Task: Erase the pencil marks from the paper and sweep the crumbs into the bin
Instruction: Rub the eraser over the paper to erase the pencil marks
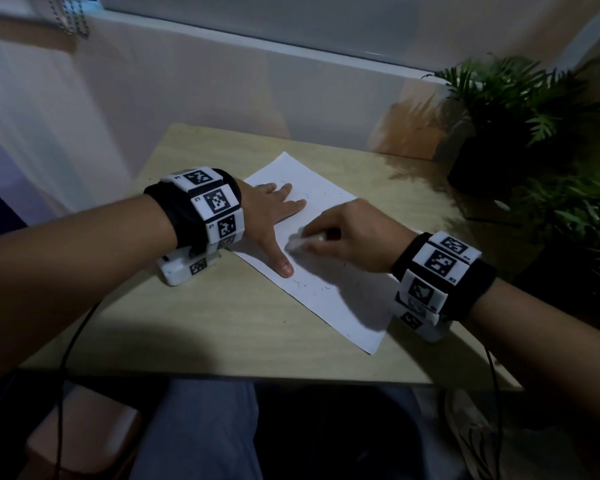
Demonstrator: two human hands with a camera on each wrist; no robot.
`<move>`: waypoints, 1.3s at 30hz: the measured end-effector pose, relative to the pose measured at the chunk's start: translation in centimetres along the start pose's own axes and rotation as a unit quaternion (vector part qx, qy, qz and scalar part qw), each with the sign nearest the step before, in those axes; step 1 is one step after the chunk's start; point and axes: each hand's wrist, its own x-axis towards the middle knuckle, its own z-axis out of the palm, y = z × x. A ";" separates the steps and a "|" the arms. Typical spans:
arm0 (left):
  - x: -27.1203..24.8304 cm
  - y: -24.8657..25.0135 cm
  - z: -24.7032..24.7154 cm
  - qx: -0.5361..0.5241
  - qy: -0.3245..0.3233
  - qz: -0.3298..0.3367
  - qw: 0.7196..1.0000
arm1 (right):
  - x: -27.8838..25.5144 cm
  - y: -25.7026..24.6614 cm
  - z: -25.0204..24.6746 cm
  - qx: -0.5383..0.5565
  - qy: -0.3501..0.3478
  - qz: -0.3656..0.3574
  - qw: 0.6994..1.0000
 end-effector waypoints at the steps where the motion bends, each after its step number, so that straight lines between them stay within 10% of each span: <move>1: 0.0 0.0 -0.1 -0.001 -0.002 -0.002 1.000 | 0.0 -0.2 -0.1 0.031 -0.023 0.003 0.999; 8: 0.1 -0.1 0.2 0.005 0.007 0.003 1.000 | 0.9 0.9 -0.2 -0.077 0.072 0.066 0.992; 13: 0.0 0.1 -0.1 -0.003 0.006 -0.004 1.000 | 0.3 -0.5 -0.3 0.027 -0.022 0.026 0.999; 39: 0.2 -0.3 0.0 0.003 -0.003 0.009 1.000 | 2.1 2.6 -1.1 -0.022 0.042 0.106 0.993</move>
